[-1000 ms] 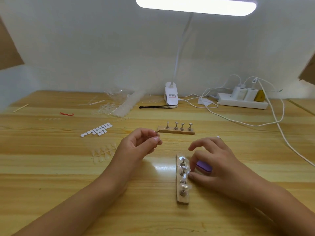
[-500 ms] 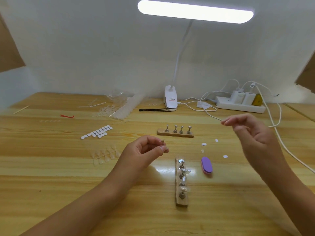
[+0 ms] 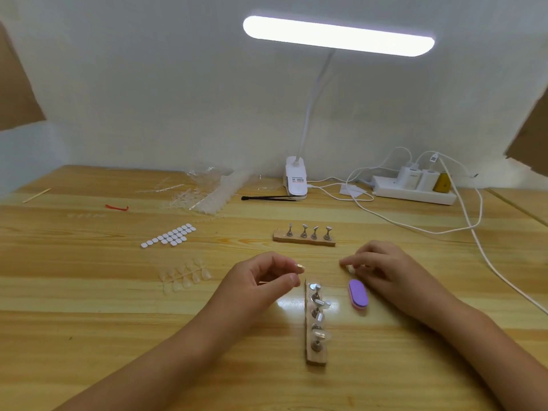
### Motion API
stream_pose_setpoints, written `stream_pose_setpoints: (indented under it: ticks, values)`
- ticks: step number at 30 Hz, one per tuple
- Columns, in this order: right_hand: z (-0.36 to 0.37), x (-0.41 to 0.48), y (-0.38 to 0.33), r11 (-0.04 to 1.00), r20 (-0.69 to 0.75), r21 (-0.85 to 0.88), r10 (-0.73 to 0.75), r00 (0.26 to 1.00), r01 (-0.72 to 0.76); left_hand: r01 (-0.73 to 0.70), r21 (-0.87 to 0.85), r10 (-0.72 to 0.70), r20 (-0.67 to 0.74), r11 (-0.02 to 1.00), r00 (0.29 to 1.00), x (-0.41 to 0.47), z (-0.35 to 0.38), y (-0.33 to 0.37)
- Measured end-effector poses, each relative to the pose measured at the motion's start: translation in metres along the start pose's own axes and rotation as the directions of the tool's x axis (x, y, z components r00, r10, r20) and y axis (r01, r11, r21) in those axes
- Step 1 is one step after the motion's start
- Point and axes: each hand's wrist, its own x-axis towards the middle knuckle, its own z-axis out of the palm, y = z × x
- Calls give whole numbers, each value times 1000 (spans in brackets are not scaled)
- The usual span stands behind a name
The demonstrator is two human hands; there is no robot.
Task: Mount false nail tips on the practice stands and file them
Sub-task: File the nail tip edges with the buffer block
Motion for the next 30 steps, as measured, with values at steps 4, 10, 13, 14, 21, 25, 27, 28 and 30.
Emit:
stream_pose_setpoints:
  ticks: [4, 10, 13, 14, 21, 25, 27, 28, 30]
  values:
    - [-1, 4, 0, 999, -33, -11, -31, 999, 30, 1, 1, -1, 37, 1000, 999, -2, 2, 1]
    - [-4, 0, -8, 995, -86, 72, 68, 994, -62, -12, 27, 11, 33, 1000, 999, -2, 3, 1]
    - [-5, -3, -24, 916, -191, 394, 168, 967, -81, -22, -46, 24, 56, 999, 998, -3, 3, 3]
    - [-5, -4, -31, 877, -211, 477, 173, 962, -53, -20, -101, 28, 81, 995, 996, -4, 3, 4]
    - [6, -12, -61, 851, -282, 506, 4, 959, 145, 98, -423, 17, 260, 901, 965, -7, 6, 10]
    - [5, -13, -59, 854, -289, 491, -29, 957, 174, 110, -441, 9, 260, 891, 965, -6, 7, 10]
    - [5, -13, -59, 852, -284, 489, -45, 958, 185, 120, -448, 4, 264, 886, 964, -6, 7, 10]
    - [5, -13, -60, 851, -284, 488, -53, 957, 192, 124, -457, 1, 264, 881, 965, -7, 7, 10]
    - [4, -12, -61, 850, -281, 487, -67, 957, 203, 135, -484, -7, 257, 864, 966, -7, 6, 11]
